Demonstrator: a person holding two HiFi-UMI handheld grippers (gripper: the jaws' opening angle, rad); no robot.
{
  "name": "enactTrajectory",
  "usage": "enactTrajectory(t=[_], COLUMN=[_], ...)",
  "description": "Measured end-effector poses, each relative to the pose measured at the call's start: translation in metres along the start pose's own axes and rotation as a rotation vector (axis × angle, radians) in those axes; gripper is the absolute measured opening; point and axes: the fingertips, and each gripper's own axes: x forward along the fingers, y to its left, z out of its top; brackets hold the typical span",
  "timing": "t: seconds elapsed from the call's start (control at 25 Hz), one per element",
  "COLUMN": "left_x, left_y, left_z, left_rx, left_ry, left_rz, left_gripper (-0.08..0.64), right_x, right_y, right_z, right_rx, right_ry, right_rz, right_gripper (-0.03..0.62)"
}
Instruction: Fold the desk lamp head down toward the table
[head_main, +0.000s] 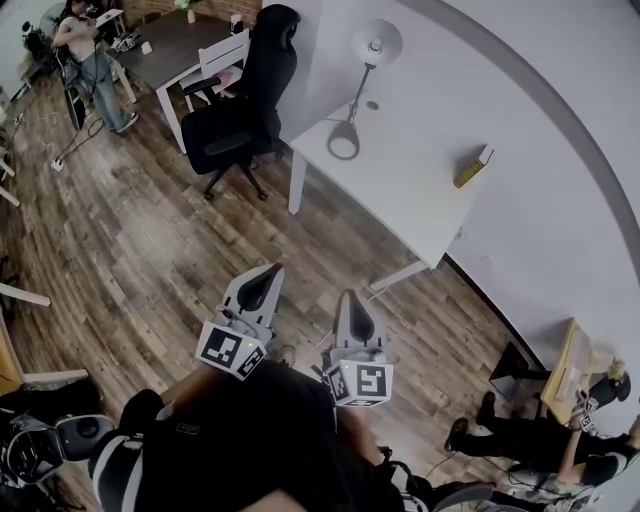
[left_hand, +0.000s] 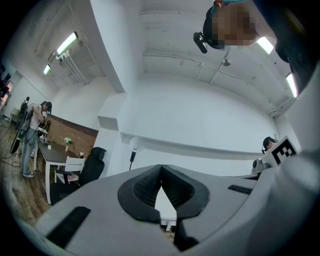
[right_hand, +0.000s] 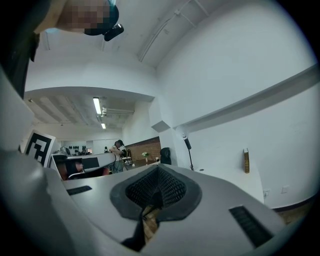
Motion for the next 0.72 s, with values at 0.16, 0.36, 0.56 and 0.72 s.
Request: enactTrajectory(t=[0.16,0.36,0.56,0.72], left_x=[0.000,0.002,0.026,0.043], left_y=[-0.011,-0.016,-0.010,0.010], left_z=[-0.007,-0.015,-0.018,-0.028], left_rx=[0.019,0.024,0.024,-0.002], left_ry=[0.005,0.022,0.032,0.042], left_rz=[0.022,0.050,0.055,0.060], left_gripper=[0.026,0.026,0.026,0.026], right_x=[-0.005,-0.004,0.016,0.039], right_y=[-0.011,-0.022,-0.036,-0.043], right_z=[-0.007,-0.011,-0.008,-0.014], right_rx=[0.007,0.019,0.023,0.017], right_ry=[0.009,0.017,0.028,0.044], right_rz=[0.023,0.044,0.049,0.040], right_gripper=[0.012,0.012,0.012,0.012])
